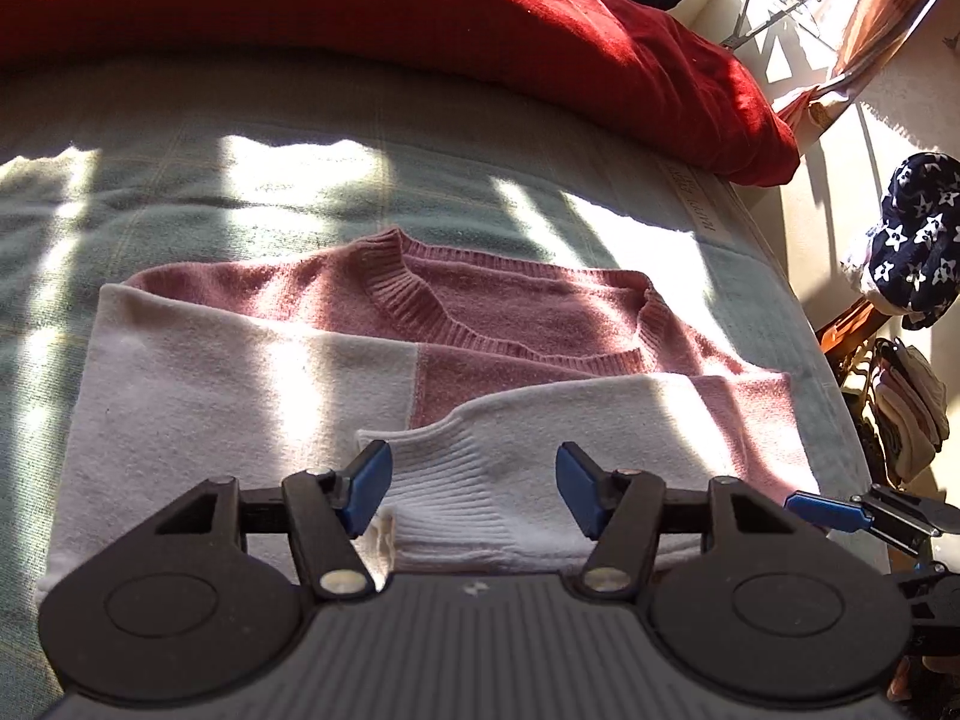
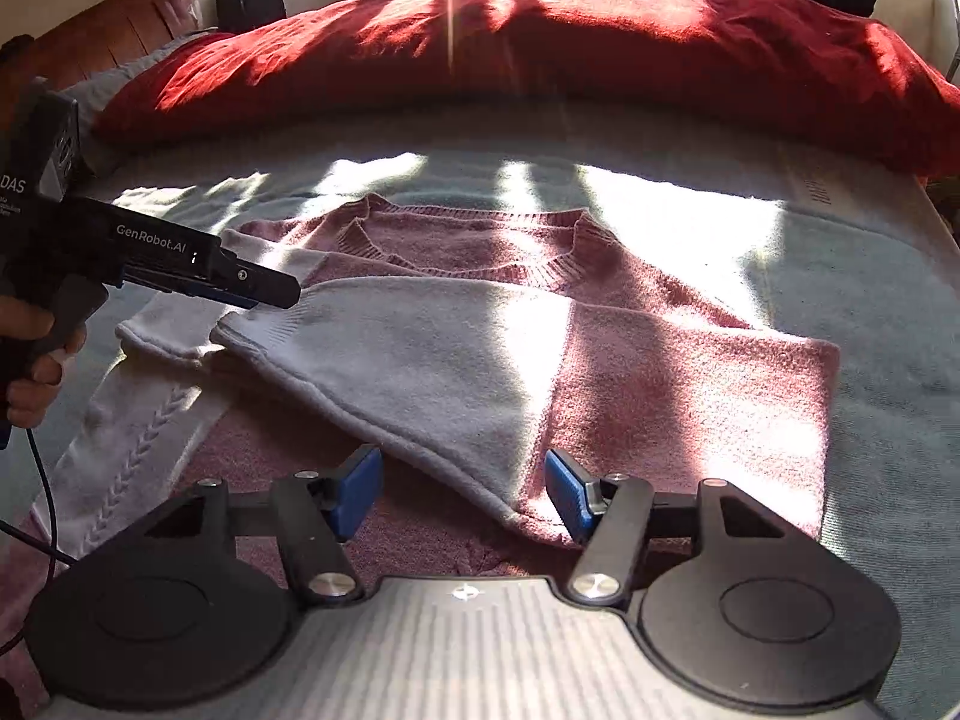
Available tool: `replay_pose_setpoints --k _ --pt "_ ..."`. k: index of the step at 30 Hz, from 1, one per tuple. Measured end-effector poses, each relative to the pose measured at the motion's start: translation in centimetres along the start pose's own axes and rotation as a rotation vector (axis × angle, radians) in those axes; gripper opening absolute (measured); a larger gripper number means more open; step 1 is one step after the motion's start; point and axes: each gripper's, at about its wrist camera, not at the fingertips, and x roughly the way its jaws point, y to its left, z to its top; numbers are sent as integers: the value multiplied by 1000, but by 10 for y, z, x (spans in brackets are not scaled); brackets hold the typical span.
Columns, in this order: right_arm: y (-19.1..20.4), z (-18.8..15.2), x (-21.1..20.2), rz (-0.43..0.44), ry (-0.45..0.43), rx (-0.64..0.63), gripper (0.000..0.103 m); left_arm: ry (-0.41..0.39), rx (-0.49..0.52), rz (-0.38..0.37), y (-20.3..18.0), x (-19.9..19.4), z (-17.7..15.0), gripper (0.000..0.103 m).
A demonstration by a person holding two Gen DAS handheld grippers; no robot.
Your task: Fold clothes
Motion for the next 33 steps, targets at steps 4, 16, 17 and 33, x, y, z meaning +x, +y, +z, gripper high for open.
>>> replay_pose_setpoints --k 4,16,17,33 --pt "-27 -14 9 -103 74 105 65 16 -46 46 7 1 -4 61" --pt "-12 -30 -7 -18 62 133 72 29 -131 43 14 14 -10 58" --pt "-11 -32 -7 -15 66 136 72 26 -109 45 11 15 -8 58" --pt "-16 -33 -19 -22 40 163 72 -116 114 110 -22 7 19 14"
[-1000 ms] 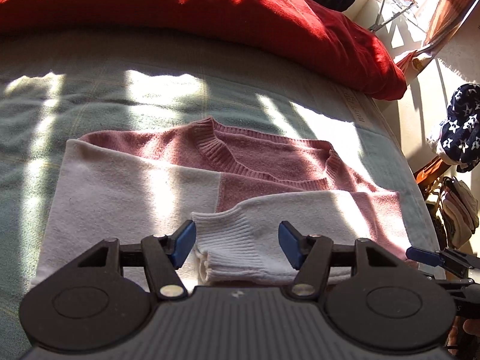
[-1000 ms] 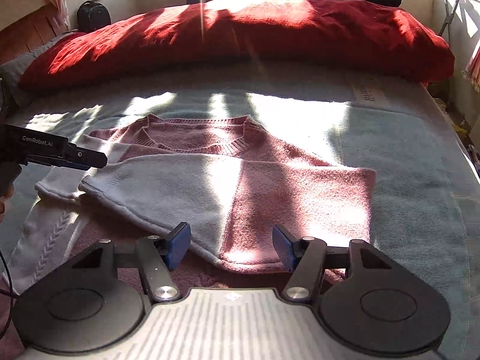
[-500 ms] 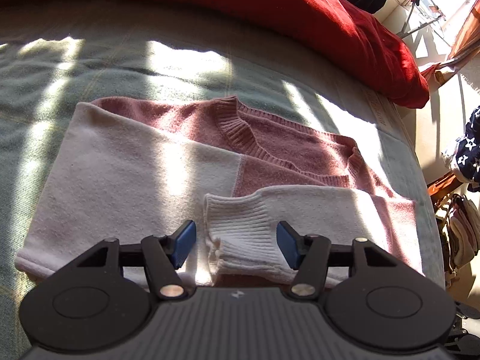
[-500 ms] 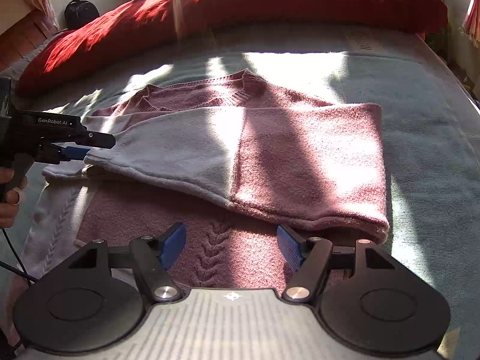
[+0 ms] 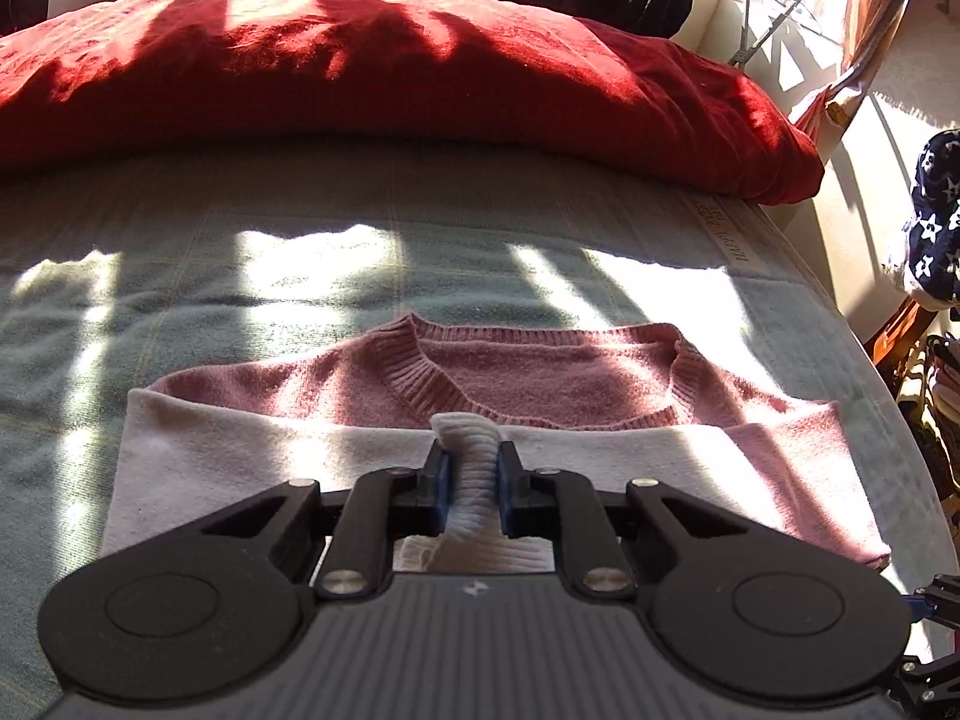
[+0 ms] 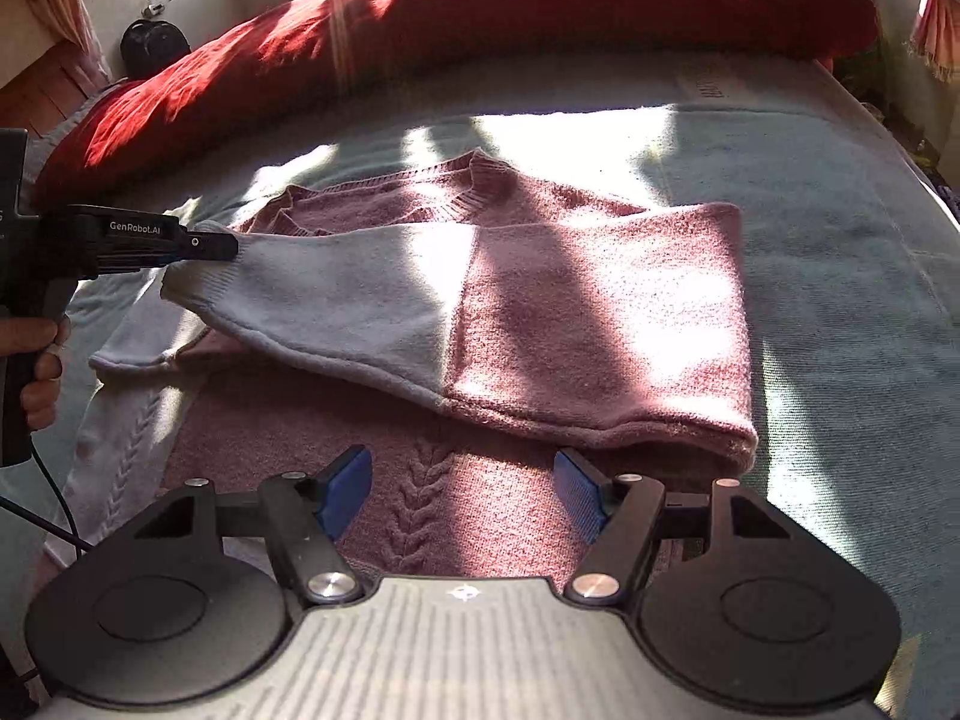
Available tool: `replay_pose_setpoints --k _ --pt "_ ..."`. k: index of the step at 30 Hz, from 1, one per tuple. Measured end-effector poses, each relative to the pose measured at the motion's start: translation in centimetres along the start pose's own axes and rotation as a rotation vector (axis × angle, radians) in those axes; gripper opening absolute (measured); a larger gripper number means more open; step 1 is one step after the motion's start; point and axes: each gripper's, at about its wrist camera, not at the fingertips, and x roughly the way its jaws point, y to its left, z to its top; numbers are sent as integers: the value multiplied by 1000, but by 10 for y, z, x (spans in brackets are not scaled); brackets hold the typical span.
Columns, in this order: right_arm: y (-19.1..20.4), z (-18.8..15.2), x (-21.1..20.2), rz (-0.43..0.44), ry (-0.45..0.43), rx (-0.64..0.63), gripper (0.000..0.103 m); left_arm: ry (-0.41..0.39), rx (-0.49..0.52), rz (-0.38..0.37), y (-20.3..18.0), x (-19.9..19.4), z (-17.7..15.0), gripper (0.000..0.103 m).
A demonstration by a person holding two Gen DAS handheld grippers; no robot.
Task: Fold clothes
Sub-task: 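Pinch the cuff with the left tool, straighten it, and open, then raise both open tools above the folded sweater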
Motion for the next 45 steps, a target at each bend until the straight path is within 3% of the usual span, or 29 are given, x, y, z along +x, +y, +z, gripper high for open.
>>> replay_pose_setpoints --k 6,9,12,15,18,22,26,31,35,40,45 --pt "-4 9 -6 -16 -46 -8 72 75 -33 36 15 5 2 24" --pt "-13 21 -4 -55 -92 -28 72 46 -54 21 16 -5 0 33" --pt "-26 22 11 -94 -73 -27 72 13 -62 -21 12 -12 0 47" --pt "-36 9 18 -108 -41 -27 72 61 -55 -60 2 4 -6 48" --pt "-40 7 14 -110 -35 -26 71 145 -74 -51 1 24 -24 47" --pt "-46 28 4 -105 -95 -29 71 124 -72 -67 -3 15 -21 53" --pt "-59 62 22 -113 -151 -56 71 112 -35 -62 -9 16 -12 58" --pt "-81 77 72 -132 -71 -59 71 149 -21 -46 -10 30 -21 65" --pt "-91 73 68 -141 -63 -61 71 144 -4 -31 -7 31 -19 66" --pt "-67 80 47 -89 -80 -78 71 138 17 -11 -5 32 -17 72" --pt "-30 65 76 -66 8 -204 77 120 28 3 -3 27 -17 76"
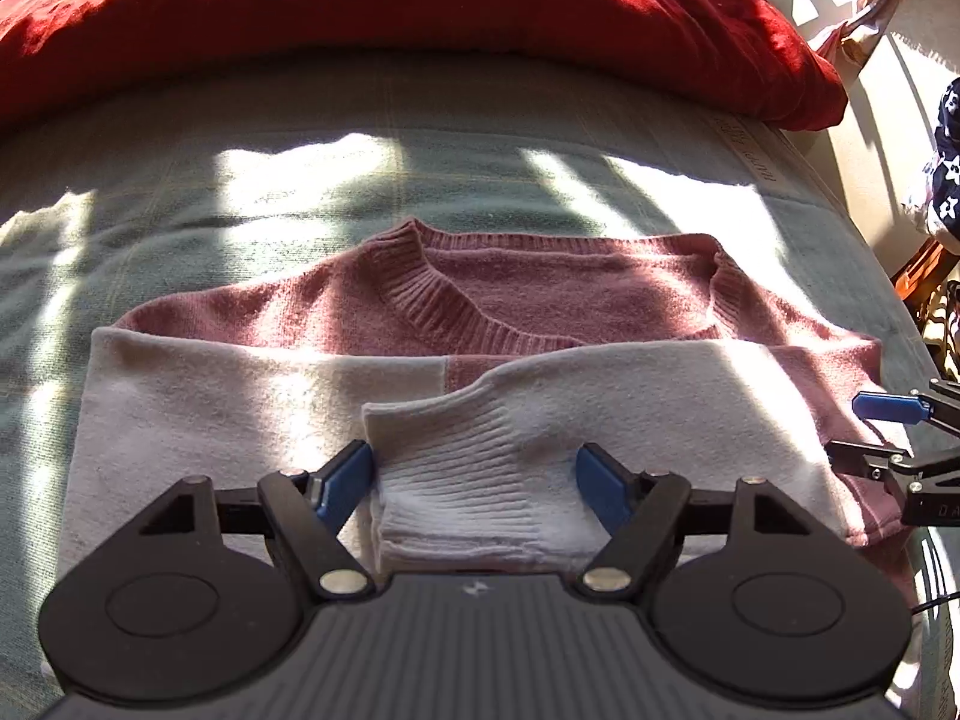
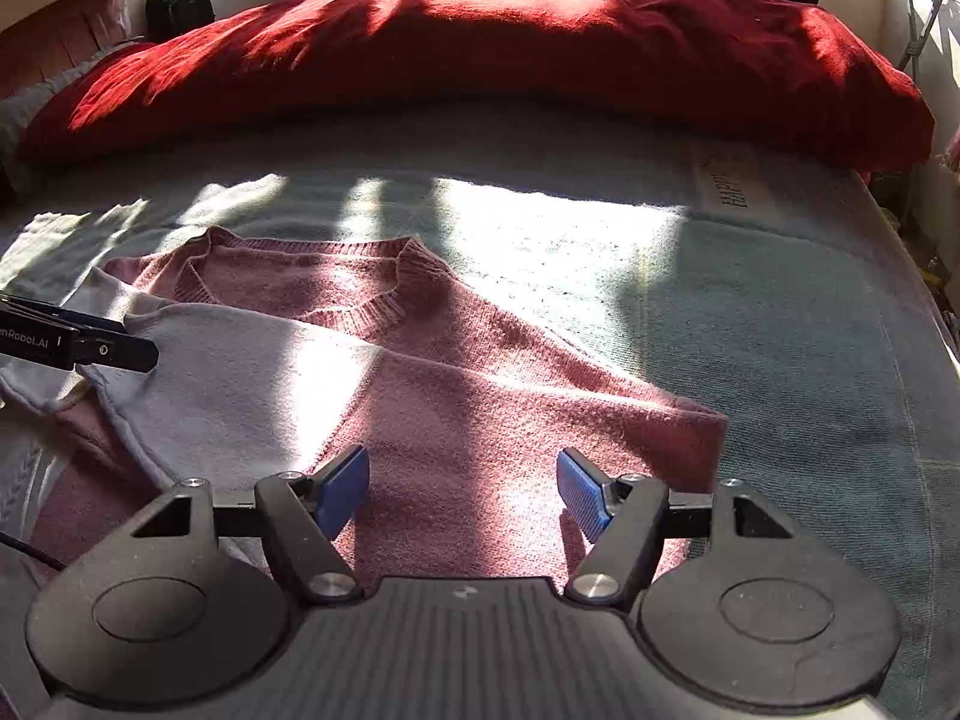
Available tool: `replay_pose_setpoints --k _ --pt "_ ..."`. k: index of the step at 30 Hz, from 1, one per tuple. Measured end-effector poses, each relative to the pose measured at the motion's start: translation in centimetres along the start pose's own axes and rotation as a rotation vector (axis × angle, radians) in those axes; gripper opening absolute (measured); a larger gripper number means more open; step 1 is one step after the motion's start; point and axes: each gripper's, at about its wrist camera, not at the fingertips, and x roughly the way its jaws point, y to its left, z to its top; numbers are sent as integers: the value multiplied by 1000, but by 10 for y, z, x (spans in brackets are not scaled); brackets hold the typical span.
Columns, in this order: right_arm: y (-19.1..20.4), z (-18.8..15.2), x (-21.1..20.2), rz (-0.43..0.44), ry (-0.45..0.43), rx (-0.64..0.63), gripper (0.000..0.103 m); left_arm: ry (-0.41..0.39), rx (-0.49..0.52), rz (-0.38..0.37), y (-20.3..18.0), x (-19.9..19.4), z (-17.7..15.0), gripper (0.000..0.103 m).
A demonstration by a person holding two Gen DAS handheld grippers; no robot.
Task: Fold clothes
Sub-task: 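Raise both open tools above the folded sweater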
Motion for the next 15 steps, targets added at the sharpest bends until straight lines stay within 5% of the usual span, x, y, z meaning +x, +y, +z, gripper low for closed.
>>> replay_pose_setpoints --k 7,15 --pt "0 -5 5 5 -21 61 87 -62 25 -15 -6 -17 -5 76" --pt "-1 -3 10 10 -14 77 97 -30 -47 -74 -3 -5 -15 76"
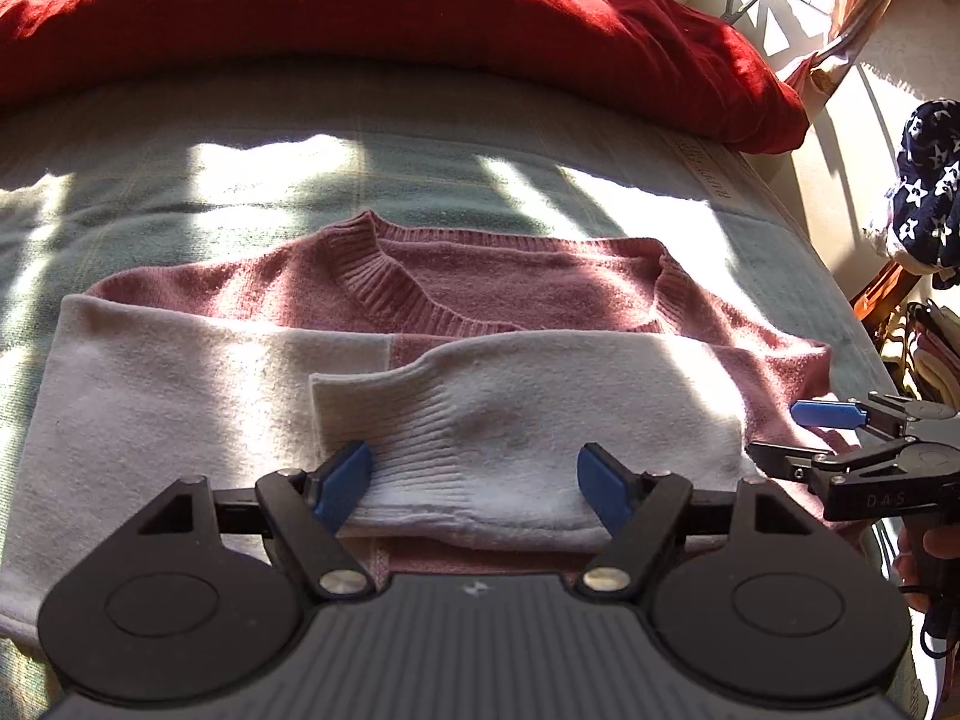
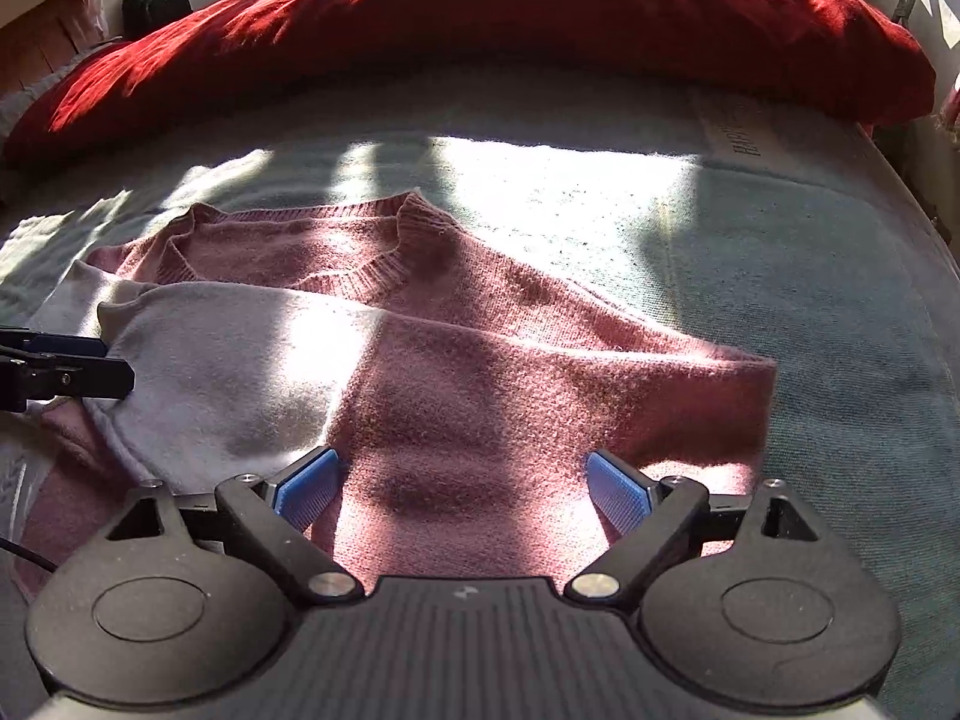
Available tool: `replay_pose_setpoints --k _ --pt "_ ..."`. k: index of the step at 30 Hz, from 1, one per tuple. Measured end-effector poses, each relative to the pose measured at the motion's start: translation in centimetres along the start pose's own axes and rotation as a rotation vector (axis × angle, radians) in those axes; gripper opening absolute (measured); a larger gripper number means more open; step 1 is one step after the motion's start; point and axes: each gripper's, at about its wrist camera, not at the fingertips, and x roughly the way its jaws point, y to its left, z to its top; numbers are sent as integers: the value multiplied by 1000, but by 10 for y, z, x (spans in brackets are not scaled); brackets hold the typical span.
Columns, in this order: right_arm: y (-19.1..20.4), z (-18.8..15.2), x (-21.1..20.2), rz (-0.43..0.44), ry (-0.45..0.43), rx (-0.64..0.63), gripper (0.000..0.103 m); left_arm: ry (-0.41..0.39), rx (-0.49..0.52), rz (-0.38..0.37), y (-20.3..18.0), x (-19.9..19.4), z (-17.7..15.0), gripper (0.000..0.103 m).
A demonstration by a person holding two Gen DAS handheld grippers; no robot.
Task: Fold clothes
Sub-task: 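Raise both open tools above the folded sweater, then move both open tools back over the sweater body toward the pink ribbed hem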
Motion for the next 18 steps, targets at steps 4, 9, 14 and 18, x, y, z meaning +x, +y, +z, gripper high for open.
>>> replay_pose_setpoints --k 4,9,14,18 --pt "0 2 1 23 10 -12 103 -30 -5 -7 -2 -12 3 76" --pt "8 3 -22 43 -12 12 103 -3 38 -1 -5 -5 -6 76" --pt "26 -17 -21 29 36 -53 103 22 79 5 -10 -2 -10 79" --pt "36 -22 -25 2 52 -102 103 -14 100 -2 -14 -31 -9 79"
